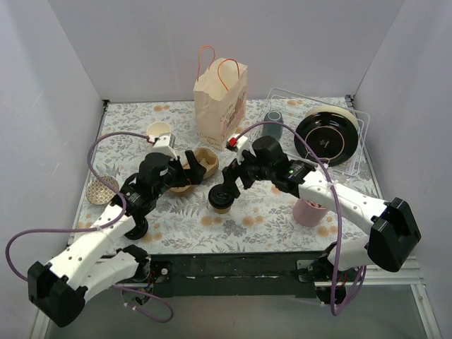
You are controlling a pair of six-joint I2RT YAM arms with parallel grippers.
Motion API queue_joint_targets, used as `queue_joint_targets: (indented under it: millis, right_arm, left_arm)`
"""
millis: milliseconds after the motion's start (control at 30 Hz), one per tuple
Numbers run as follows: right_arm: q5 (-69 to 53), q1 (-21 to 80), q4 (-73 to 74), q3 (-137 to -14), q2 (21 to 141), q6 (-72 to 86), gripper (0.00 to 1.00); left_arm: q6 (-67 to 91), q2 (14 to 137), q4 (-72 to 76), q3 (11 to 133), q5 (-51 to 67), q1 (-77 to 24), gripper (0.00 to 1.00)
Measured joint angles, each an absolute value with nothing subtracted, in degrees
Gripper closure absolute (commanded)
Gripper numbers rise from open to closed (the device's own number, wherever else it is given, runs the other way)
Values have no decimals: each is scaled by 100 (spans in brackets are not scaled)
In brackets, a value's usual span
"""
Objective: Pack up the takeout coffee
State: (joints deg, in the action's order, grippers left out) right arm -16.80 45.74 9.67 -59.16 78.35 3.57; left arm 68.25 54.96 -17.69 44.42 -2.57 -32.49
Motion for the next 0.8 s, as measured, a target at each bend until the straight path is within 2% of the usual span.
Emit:
queue_joint_targets:
  millis: [167,300,800]
  right_arm:
    - [-1243,4971,941,-6119,8180,73,1]
    - [-917,5271,1026,-6407,8602,-30,1]
    - [-305,5649,1376,-6582,9028,49,3]
  left_arm:
    - [6777,4737,-2064,4222,-1559,-3249,2]
    - [6790,4602,-2373,4163,-2250,-3249,2]
    - [6792,4414,-2749,4086,-2716,-3249,2]
